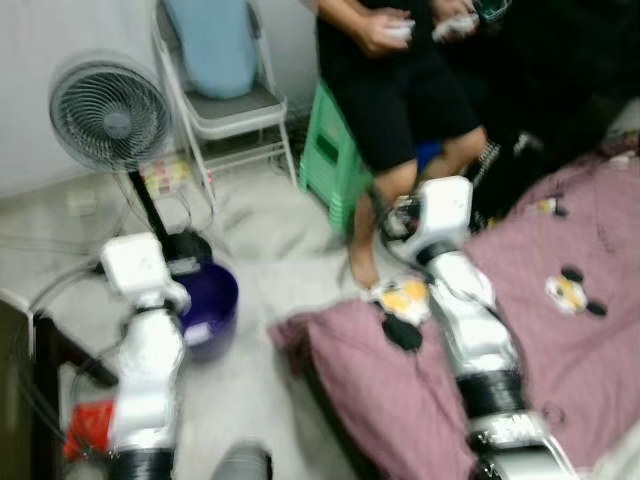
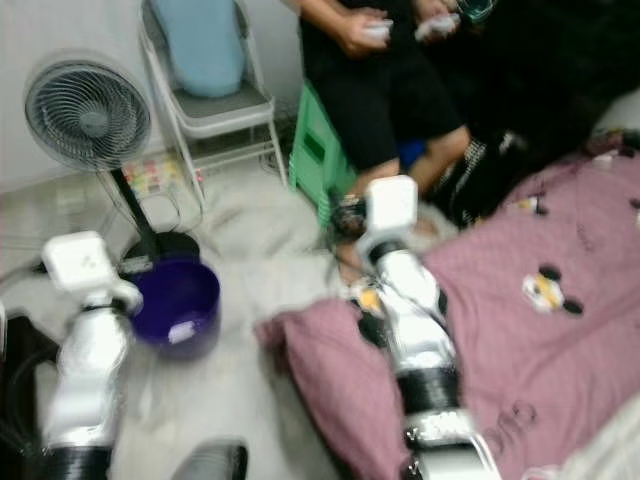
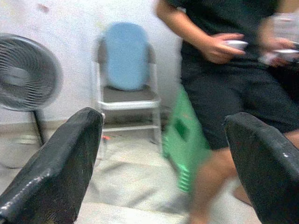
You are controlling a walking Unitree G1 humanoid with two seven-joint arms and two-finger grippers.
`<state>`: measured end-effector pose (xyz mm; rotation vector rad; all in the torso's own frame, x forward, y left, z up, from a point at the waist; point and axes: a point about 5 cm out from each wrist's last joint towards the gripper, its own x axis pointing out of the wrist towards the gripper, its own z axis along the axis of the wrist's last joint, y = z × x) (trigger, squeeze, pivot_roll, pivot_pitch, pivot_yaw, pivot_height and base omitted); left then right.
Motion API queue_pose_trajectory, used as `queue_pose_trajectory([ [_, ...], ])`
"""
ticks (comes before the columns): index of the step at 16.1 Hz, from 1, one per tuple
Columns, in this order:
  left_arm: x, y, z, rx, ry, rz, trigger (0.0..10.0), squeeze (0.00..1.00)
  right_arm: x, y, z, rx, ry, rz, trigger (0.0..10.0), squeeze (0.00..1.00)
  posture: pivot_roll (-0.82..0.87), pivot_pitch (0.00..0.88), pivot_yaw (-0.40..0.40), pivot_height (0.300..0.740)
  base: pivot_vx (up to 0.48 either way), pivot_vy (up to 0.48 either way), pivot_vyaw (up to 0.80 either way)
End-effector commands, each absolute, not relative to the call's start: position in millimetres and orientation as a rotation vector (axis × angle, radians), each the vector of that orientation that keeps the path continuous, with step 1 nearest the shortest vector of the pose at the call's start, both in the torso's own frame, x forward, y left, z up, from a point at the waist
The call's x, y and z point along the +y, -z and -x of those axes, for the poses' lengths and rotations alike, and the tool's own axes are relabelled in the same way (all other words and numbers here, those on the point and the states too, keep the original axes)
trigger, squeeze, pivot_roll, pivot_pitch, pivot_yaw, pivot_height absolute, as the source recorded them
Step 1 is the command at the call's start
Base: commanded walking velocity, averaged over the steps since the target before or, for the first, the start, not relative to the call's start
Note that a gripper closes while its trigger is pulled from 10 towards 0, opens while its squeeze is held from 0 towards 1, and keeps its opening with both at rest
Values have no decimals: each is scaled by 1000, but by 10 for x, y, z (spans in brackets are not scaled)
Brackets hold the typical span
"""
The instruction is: Clean up the room
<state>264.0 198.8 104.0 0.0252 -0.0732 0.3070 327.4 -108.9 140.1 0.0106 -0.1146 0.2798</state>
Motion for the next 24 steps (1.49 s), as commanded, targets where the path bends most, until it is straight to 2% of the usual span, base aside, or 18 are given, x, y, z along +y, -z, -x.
queue_pose_trajectory([
  [1,1922,-1072,-2659,-85,-292,-13,10000,0,-1193,-1414,-3284,-119,-254,7,10000,0,24,0,-49,740,0,0,800],
  [13,1867,-1091,-2680,-95,-278,-19,10000,0,-1213,-1428,-3296,-132,-245,11,10000,0,22,0,-45,740,0,0,783],
  [24,1825,-1088,-2691,-96,-250,22,10000,0,-1227,-1411,-3300,-121,-233,-8,10000,0,24,0,-44,740,0,0,0],
])
